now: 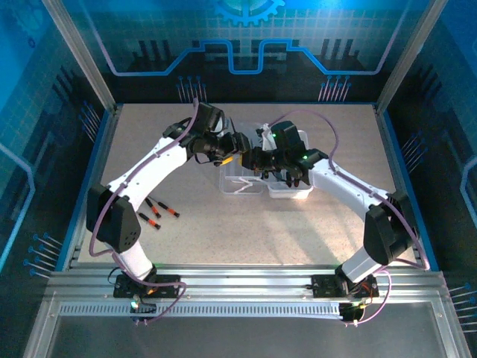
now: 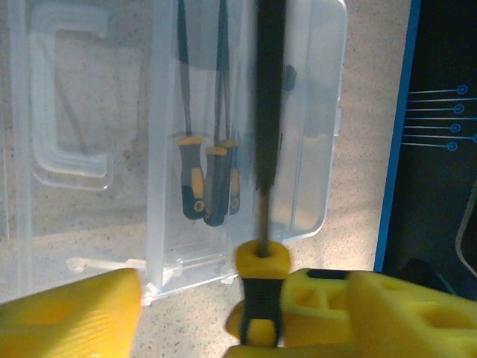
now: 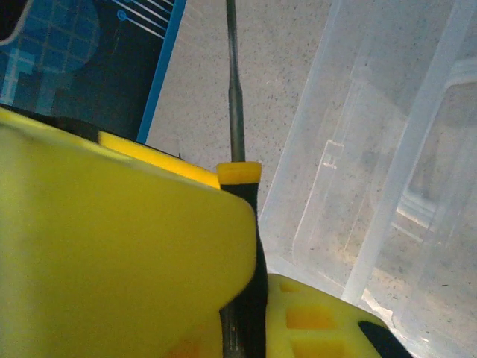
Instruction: Pack the tool kit
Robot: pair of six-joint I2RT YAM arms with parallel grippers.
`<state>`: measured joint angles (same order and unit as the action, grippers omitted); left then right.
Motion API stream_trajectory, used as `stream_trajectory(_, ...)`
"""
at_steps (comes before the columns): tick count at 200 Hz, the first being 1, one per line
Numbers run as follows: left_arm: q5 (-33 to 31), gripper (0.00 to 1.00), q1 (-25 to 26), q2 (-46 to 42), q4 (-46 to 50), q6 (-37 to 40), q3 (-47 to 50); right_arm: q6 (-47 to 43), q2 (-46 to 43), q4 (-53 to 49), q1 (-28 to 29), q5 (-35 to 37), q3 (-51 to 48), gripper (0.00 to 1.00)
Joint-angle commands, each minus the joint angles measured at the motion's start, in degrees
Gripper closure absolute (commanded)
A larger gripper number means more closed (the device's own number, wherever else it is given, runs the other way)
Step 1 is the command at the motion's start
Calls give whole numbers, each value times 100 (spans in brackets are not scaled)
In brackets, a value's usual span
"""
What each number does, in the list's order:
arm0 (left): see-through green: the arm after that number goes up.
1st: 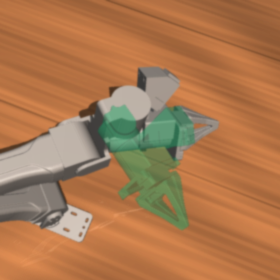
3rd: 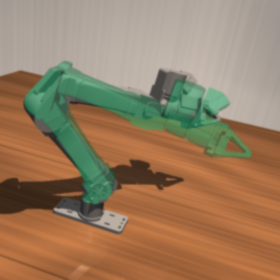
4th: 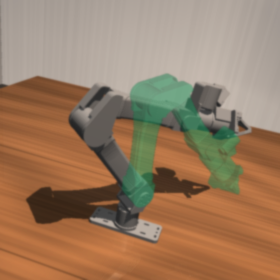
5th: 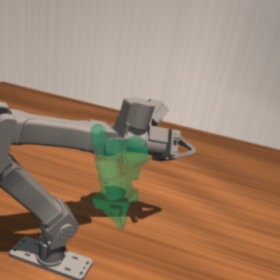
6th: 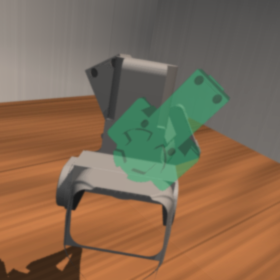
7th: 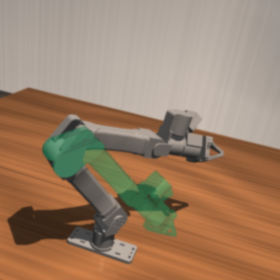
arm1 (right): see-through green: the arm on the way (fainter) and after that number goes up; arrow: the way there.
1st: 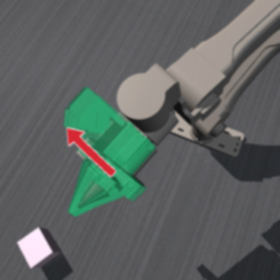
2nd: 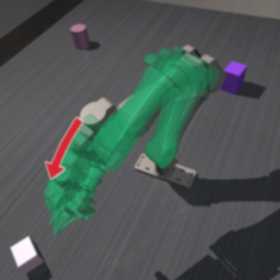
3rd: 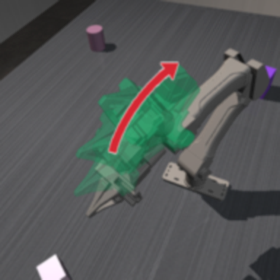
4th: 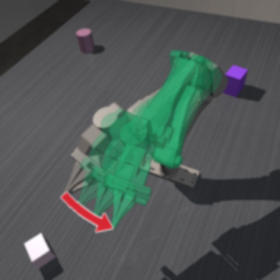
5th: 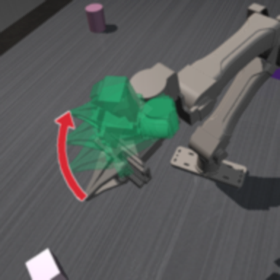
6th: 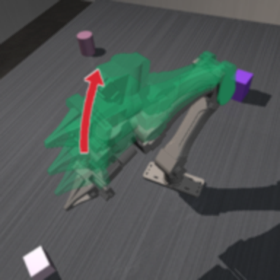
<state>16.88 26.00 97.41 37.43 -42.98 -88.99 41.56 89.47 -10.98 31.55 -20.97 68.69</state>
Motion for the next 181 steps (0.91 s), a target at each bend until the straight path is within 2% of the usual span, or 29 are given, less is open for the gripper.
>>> stream_trajectory(1, 64, 13, -223, -455, 163, 254, -15, -71, -445, 45, 24, 193, -175, 89)
stream_trajectory(12, -7, 3, -370, -675, 183, 343, 17, -77, -596, 14, 10, 265, -335, 89)
stream_trajectory(19, -39, 1, -495, -787, 202, 372, 59, -93, -679, -42, -12, 322, -417, 89)
stream_trajectory(41, -90, 1, -954, -1140, 92, 256, 445, -334, -953, -412, -192, 548, -646, 89)
stream_trajectory(61, -170, 1, -1247, -1572, -391, 67, 1207, -620, -1138, -791, -518, 682, -845, 89)
stream_trajectory(85, -397, 0, -1339, -1977, -913, -50, 2082, -1082, -1094, -1371, -783, 1176, -839, 89)
stream_trajectory(103, -388, 1, -1458, -2068, -1201, -247, 2561, -1272, -884, -1652, -873, 1275, -709, 89)
stream_trajectory(134, -384, 1, -1580, -1981, -1329, -361, 2829, -1339, -460, -1914, -883, 1455, -464, 89)
stream_trajectory(181, -851, 2, -1692, -2362, -1808, -649, 3471, -1196, 79, -2175, -879, 1896, -19, 89)
